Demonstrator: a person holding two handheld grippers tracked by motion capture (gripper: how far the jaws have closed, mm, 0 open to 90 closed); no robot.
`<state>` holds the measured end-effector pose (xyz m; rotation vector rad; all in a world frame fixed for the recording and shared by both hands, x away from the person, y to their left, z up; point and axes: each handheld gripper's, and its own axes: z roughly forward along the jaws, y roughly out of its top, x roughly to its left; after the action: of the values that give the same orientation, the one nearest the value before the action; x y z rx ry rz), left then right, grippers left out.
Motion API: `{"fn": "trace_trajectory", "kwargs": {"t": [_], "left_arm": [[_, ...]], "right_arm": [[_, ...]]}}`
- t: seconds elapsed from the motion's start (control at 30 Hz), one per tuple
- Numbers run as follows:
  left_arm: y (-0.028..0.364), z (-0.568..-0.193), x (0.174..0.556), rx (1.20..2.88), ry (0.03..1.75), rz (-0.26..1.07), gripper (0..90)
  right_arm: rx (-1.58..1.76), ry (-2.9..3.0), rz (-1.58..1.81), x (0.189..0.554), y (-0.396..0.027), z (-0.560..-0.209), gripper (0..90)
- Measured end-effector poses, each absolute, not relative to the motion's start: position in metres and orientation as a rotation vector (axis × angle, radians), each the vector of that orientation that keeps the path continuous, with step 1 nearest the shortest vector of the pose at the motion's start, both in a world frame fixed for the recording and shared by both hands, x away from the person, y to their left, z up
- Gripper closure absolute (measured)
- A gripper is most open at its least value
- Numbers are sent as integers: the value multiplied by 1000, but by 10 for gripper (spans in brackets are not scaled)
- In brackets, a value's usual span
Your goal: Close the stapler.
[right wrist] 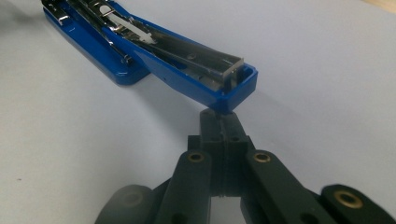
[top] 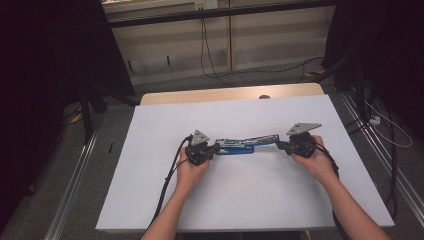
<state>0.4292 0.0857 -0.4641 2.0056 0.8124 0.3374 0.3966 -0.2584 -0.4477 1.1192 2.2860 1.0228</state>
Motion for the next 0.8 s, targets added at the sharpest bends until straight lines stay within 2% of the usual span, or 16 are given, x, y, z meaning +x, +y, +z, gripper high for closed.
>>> {"fn": "trace_trajectory", "kwargs": {"t": [0.5, 0.8], "left_arm": [[85, -464, 429, 1995, 821, 319, 900], [85, -463, 427, 1970, 824, 277, 900]], "right_arm": [[1109, 2269, 1104, 396, -253, -445, 898], [1123, 2258, 1130, 394, -253, -448, 802]]}}
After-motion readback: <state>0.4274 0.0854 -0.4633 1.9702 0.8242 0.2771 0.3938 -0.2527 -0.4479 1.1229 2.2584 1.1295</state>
